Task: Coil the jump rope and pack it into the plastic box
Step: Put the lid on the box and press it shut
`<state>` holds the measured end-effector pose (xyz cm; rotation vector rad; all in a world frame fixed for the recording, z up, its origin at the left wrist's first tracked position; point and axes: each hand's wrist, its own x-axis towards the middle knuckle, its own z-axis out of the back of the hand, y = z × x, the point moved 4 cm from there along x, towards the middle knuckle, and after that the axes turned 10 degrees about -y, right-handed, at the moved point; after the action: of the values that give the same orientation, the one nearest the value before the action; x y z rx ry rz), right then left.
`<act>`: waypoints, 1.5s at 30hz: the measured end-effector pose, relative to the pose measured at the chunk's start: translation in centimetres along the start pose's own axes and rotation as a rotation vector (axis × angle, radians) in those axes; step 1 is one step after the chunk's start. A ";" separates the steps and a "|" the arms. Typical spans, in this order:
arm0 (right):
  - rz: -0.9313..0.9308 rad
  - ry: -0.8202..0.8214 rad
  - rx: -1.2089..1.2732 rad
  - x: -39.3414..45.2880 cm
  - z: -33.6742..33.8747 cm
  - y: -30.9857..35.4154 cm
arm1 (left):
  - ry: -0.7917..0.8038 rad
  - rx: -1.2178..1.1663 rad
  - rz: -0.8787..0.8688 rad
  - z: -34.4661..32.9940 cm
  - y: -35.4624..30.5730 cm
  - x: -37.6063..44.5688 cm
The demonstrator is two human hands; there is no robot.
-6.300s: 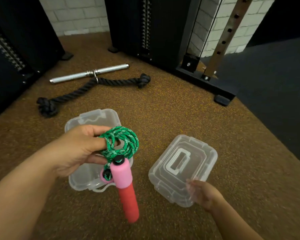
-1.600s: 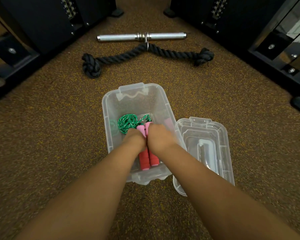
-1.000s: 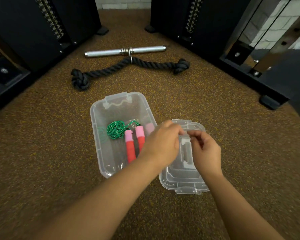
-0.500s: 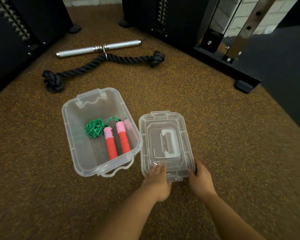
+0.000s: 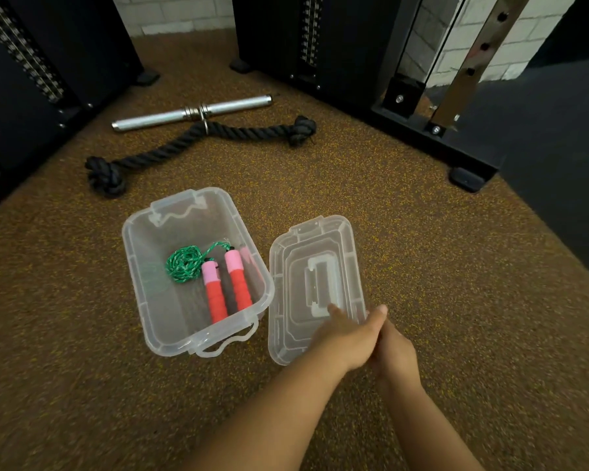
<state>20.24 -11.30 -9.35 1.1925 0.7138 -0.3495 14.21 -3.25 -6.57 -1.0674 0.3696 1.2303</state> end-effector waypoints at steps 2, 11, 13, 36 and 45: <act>0.050 0.083 0.075 -0.8 -0.4 0.4 | -0.090 0.050 -0.032 1.5 -1.6 -0.7; 0.139 0.258 0.214 -4.2 -3.2 1.4 | -0.254 0.239 -0.216 9.4 -3.5 -3.6; 0.149 0.181 0.175 -3.9 -2.9 1.2 | -0.224 0.115 -0.240 10.3 -2.8 -3.9; 0.569 0.315 -0.239 -9.5 -13.8 6.6 | -0.538 -0.779 -0.099 24.5 15.1 -5.1; 0.612 0.328 -0.357 -9.4 -15.3 5.0 | -0.579 -0.589 -0.012 23.8 17.4 -3.6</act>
<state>11.47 3.54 -2.35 1.0718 0.6202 0.4766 -9.52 13.28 -0.06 -1.1305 -0.4716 1.6163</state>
